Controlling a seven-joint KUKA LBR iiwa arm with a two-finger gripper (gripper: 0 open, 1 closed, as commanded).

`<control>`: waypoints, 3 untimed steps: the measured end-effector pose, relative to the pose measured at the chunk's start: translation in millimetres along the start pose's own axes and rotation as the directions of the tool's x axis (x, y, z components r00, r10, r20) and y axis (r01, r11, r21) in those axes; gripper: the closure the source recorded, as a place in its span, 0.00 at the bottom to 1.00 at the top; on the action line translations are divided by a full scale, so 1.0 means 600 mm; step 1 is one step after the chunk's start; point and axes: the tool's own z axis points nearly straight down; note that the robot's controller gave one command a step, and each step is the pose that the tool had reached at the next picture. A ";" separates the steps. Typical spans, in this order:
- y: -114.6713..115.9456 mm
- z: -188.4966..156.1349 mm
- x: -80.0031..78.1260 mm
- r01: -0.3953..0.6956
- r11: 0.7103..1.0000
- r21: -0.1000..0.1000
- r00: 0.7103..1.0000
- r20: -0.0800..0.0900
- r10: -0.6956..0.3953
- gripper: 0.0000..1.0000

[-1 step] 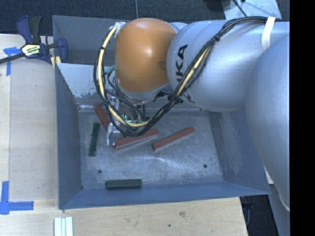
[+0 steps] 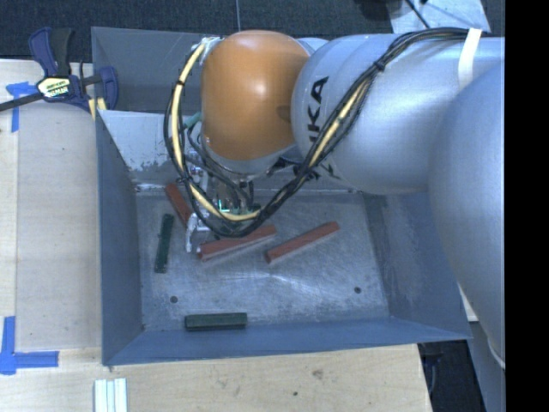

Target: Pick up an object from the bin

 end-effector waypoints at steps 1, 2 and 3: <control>0.019 0.014 -0.004 0.151 0.989 0.002 0.989 0.006 -0.151 0.00; -0.012 0.081 -0.001 0.346 0.938 -0.001 0.938 0.008 -0.346 0.00; -0.040 0.148 0.012 0.113 0.994 0.000 0.994 0.007 -0.113 0.00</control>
Offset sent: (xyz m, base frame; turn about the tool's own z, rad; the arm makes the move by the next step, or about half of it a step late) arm -0.0021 -0.0824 -0.1287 0.0762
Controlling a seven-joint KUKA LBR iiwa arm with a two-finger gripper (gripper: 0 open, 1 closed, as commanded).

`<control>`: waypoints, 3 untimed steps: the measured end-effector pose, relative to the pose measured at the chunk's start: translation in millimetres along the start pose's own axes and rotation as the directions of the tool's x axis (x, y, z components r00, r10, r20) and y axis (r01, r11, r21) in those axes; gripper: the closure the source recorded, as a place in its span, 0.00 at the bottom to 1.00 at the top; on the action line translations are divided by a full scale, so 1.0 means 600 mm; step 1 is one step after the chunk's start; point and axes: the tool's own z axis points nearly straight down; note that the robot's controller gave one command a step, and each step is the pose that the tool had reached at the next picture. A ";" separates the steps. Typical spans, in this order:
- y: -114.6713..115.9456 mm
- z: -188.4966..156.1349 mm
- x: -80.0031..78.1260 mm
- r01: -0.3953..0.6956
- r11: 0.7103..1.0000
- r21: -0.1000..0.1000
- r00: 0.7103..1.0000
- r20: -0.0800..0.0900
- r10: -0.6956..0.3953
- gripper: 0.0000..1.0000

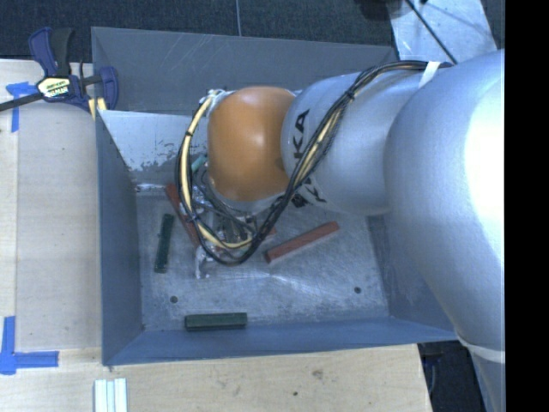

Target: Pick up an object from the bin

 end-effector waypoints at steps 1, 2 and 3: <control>-0.017 0.034 -0.014 -0.150 0.989 -0.001 0.989 -0.002 0.150 0.00; -0.098 0.058 -0.021 0.054 0.999 -0.004 0.998 0.025 -0.054 1.00; -0.098 0.058 -0.022 0.054 0.999 -0.004 0.998 0.025 -0.054 1.00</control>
Offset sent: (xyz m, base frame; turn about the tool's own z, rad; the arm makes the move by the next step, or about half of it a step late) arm 0.0112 -0.0593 -0.0445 -0.0561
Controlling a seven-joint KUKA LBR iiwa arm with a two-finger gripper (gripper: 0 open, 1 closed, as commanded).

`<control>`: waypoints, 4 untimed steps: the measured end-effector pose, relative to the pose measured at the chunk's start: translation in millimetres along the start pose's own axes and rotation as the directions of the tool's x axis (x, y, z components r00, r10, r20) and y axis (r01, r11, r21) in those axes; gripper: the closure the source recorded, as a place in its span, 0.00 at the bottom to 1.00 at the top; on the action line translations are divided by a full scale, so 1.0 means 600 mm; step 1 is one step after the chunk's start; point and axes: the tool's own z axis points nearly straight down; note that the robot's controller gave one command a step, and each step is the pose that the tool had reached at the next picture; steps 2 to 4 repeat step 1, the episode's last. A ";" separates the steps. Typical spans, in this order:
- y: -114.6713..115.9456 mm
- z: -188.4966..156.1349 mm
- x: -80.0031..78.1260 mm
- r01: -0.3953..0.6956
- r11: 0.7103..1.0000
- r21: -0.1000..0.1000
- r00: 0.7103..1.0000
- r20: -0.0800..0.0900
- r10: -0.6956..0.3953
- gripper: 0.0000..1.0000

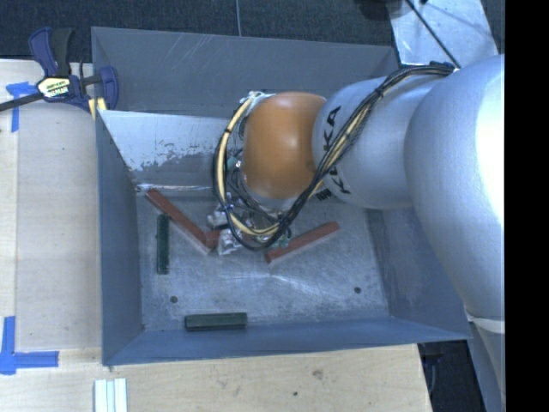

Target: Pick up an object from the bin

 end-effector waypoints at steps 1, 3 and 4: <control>0.016 -0.243 0.056 0.018 1.000 0.003 1.000 -0.025 -0.018 1.00; 0.016 -0.243 0.056 0.018 1.000 0.003 1.000 -0.025 -0.018 1.00; 0.016 -0.243 0.056 0.018 1.000 0.003 1.000 -0.025 -0.018 1.00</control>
Offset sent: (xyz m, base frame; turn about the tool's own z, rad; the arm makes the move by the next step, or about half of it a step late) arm 0.0000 0.0000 0.0000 0.0000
